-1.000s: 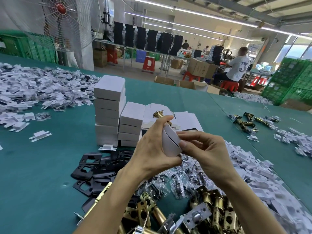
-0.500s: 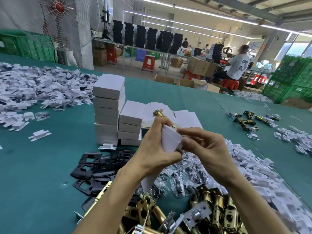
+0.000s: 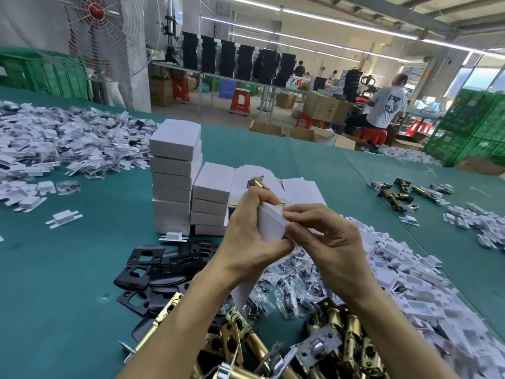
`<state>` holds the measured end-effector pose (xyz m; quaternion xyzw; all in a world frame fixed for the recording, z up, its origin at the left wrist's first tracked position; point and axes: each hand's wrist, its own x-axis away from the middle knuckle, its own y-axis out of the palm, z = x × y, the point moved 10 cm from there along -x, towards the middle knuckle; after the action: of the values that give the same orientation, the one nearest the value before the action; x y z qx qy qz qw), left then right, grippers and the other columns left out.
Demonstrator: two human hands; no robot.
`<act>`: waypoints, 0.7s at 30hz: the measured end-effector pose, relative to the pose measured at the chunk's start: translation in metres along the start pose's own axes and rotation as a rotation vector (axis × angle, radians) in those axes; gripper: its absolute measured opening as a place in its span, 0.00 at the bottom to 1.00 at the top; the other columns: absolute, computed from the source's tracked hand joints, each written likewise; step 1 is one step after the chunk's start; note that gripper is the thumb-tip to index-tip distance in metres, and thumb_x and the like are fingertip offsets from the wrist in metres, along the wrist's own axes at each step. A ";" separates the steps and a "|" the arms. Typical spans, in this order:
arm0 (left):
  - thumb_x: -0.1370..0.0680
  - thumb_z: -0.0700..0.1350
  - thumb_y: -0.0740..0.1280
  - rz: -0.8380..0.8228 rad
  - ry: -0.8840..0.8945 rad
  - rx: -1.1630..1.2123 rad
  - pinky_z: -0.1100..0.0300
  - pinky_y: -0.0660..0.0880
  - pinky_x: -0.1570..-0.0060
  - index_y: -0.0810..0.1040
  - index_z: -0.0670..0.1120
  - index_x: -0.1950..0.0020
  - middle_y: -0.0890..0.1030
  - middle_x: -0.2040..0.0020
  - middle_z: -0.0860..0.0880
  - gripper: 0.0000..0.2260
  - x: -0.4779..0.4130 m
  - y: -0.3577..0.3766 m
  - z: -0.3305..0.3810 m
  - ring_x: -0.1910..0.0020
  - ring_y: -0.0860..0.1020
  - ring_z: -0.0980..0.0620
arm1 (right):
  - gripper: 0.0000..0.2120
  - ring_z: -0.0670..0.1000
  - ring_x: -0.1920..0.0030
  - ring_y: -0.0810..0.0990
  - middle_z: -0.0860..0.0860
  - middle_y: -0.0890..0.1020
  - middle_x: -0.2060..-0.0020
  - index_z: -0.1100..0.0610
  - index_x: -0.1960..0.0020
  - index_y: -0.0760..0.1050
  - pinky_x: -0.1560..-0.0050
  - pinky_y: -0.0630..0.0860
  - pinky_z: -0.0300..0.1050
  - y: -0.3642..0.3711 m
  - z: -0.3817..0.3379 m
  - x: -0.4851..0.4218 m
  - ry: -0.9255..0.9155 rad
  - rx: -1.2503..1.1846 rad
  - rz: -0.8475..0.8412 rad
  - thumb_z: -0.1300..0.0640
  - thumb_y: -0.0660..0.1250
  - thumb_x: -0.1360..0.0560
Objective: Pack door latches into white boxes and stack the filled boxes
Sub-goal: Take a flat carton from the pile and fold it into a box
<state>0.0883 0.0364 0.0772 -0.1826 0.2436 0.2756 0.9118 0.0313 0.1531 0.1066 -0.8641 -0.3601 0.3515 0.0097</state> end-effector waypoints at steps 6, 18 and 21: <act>0.33 0.58 0.72 0.002 0.019 -0.126 0.48 0.80 0.60 0.68 0.57 0.46 0.74 0.47 0.53 0.21 0.001 -0.002 -0.002 0.52 0.78 0.53 | 0.03 0.48 0.48 0.84 0.43 0.83 0.48 0.47 0.54 0.83 0.58 0.83 0.46 0.002 0.006 0.002 0.072 0.082 -0.010 0.52 0.73 0.27; 0.38 0.60 0.78 0.005 0.026 -0.102 0.56 0.80 0.53 0.71 0.61 0.44 0.75 0.45 0.60 0.27 -0.002 -0.009 0.002 0.46 0.77 0.58 | 0.11 0.56 0.62 0.84 0.55 0.85 0.60 0.47 0.51 0.84 0.62 0.81 0.52 0.000 0.022 0.007 0.179 -0.063 0.103 0.63 0.70 0.23; 0.33 0.57 0.79 -0.096 -0.063 0.069 0.52 0.82 0.51 0.74 0.65 0.41 0.79 0.42 0.59 0.25 -0.005 -0.009 -0.005 0.48 0.81 0.54 | 0.07 0.47 0.59 0.85 0.49 0.86 0.55 0.53 0.50 0.83 0.61 0.80 0.39 -0.011 0.024 0.001 0.192 -0.153 0.142 0.62 0.68 0.24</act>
<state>0.0888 0.0247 0.0773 -0.1540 0.2152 0.2284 0.9369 0.0103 0.1567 0.0906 -0.9153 -0.3211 0.2385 -0.0466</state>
